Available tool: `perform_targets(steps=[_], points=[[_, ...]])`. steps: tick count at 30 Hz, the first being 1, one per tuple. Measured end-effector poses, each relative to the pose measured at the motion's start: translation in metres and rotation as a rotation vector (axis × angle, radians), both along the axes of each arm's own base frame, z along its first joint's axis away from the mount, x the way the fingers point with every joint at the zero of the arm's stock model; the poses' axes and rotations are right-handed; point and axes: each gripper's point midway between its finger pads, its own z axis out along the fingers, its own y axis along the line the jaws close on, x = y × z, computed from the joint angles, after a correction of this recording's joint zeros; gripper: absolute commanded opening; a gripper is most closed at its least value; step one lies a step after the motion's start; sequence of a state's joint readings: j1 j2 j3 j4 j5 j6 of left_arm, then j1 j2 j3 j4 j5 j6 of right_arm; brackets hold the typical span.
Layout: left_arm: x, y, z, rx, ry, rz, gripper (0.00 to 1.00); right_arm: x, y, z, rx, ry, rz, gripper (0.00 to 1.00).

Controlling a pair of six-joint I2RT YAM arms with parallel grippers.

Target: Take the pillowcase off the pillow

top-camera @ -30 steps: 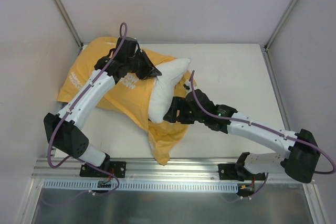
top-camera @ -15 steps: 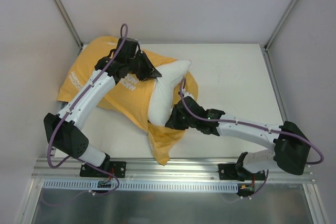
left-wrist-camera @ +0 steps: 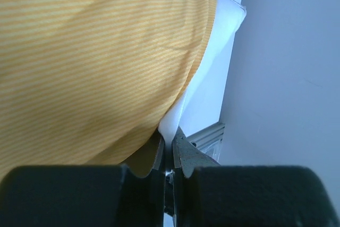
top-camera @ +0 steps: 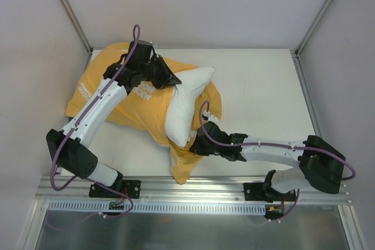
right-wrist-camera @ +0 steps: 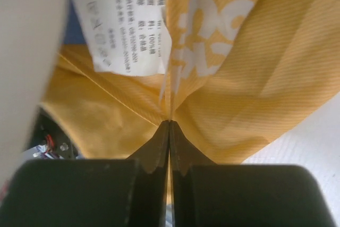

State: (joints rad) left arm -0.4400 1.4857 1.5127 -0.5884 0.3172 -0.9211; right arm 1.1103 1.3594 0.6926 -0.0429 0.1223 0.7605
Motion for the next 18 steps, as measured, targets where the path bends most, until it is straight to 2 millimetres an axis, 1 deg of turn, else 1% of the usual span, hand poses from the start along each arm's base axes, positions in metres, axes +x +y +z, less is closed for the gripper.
perform_targets(steps=[3, 4, 5, 6, 7, 8, 9, 10, 11, 13, 15, 16, 18], points=[[-0.004, -0.001, 0.011, -0.022, -0.016, -0.007, 0.0, 0.0, -0.006, -0.012, -0.004, 0.001, -0.019, 0.01], [-0.006, -0.002, 0.016, -0.028, -0.024, -0.012, 0.0, -0.001, -0.008, -0.015, -0.01, 0.002, -0.022, 0.03], [-0.008, -0.003, 0.02, -0.034, -0.032, -0.018, 0.0, -0.001, -0.009, -0.016, -0.018, 0.001, -0.023, 0.11], [-0.01, -0.004, 0.023, -0.038, -0.039, -0.023, 0.0, -0.001, -0.009, -0.015, -0.019, -0.003, -0.02, 0.25], [-0.011, -0.004, 0.026, -0.043, -0.047, -0.026, 0.0, -0.001, -0.013, -0.013, -0.033, -0.014, -0.016, 0.53], [-0.013, -0.004, 0.029, -0.046, -0.053, -0.028, 0.0, 0.001, -0.018, -0.008, -0.045, -0.027, -0.016, 0.64], [-0.015, -0.005, 0.032, -0.048, -0.06, -0.031, 0.0, 0.002, -0.024, 0.001, -0.049, -0.045, -0.013, 0.72], [-0.016, -0.005, 0.033, -0.049, -0.066, -0.032, 0.0, 0.007, -0.031, 0.014, -0.04, -0.07, -0.02, 0.83], [-0.017, -0.006, 0.034, -0.048, -0.07, -0.033, 0.0, 0.013, -0.037, 0.027, -0.024, -0.092, -0.03, 0.87], [-0.019, -0.009, 0.034, -0.033, -0.082, -0.032, 0.0, 0.039, -0.059, 0.064, 0.037, -0.17, -0.097, 0.94], [-0.024, -0.019, 0.031, -0.006, -0.087, -0.054, 0.0, 0.065, -0.085, 0.102, 0.101, -0.253, -0.181, 0.96], [-0.026, -0.026, 0.03, 0.005, -0.091, -0.071, 0.0, 0.076, -0.097, 0.117, 0.119, -0.289, -0.217, 0.97], [-0.029, -0.042, 0.031, 0.007, -0.094, -0.11, 0.0, 0.082, -0.106, 0.14, 0.156, -0.325, -0.213, 0.98]])
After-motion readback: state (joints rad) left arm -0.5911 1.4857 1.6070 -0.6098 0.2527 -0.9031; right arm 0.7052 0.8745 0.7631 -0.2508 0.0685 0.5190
